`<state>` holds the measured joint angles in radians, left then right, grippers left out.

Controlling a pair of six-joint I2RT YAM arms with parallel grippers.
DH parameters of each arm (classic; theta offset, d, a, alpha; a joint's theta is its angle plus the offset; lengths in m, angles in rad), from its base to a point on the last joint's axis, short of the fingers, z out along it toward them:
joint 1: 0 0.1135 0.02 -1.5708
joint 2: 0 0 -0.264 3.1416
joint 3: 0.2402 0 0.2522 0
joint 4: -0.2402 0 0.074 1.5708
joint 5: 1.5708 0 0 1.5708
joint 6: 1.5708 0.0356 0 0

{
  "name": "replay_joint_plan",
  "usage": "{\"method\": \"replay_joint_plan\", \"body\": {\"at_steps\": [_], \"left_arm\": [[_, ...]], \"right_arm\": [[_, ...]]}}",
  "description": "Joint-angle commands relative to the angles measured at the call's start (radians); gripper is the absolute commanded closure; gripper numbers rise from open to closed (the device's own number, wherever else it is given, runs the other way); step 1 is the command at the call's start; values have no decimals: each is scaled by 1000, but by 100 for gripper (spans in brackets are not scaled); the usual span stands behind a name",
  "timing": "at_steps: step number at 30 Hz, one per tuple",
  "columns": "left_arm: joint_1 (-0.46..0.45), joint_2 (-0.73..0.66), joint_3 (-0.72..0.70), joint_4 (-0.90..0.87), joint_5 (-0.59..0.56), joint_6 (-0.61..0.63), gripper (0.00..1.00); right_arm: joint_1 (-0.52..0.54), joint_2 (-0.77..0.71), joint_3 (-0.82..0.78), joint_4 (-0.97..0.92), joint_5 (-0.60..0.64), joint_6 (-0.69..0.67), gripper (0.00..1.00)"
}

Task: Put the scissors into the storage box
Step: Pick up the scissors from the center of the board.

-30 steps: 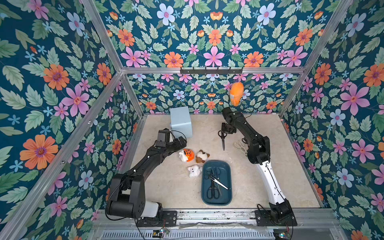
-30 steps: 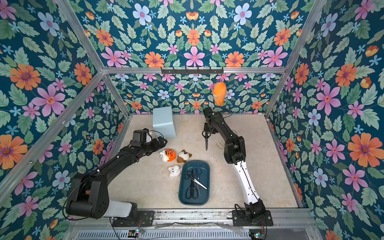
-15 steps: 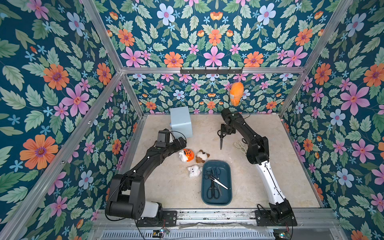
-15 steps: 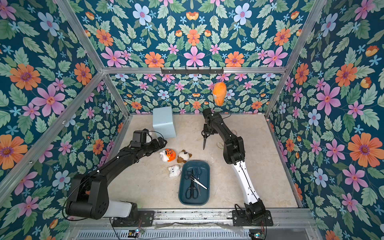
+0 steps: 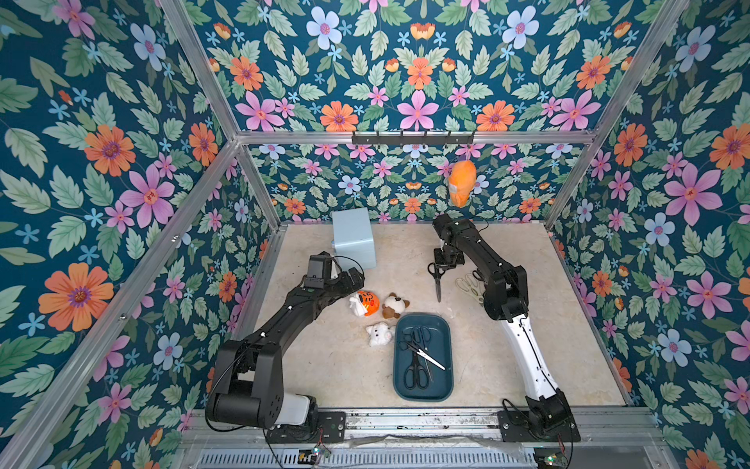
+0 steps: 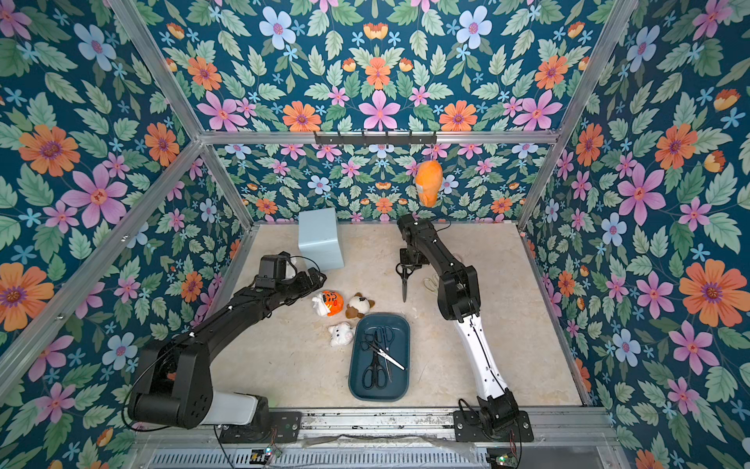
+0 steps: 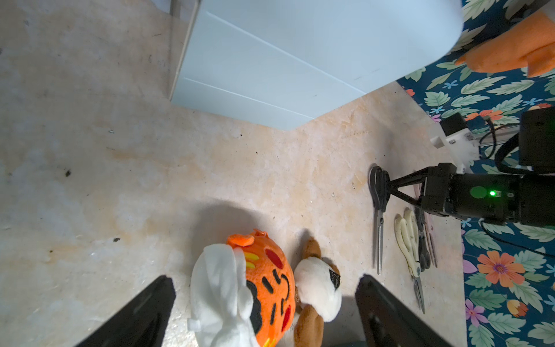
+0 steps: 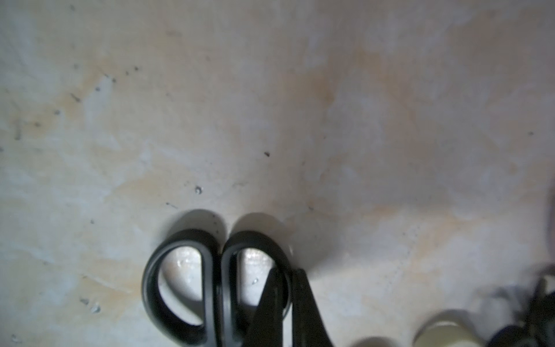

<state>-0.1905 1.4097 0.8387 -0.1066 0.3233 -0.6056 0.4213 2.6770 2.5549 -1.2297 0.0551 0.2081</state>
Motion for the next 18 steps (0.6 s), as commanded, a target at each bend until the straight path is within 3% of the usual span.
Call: {"method": "replay_joint_plan", "body": {"at_steps": [1, 9, 14, 18], "left_arm": [[0, -6, 5, 1, 3, 1, 1], [0, -17, 6, -10, -5, 1, 1], [0, -18, 16, -13, -8, 0, 1], [0, -17, 20, -16, -11, 3, 1]], "right_arm": [[2, 47, 1, -204, -26, 8, 91], [2, 83, -32, -145, -49, 84, 89], [1, 89, -64, -105, -55, 112, 100], [2, 64, -92, -68, -36, 127, 100]]}}
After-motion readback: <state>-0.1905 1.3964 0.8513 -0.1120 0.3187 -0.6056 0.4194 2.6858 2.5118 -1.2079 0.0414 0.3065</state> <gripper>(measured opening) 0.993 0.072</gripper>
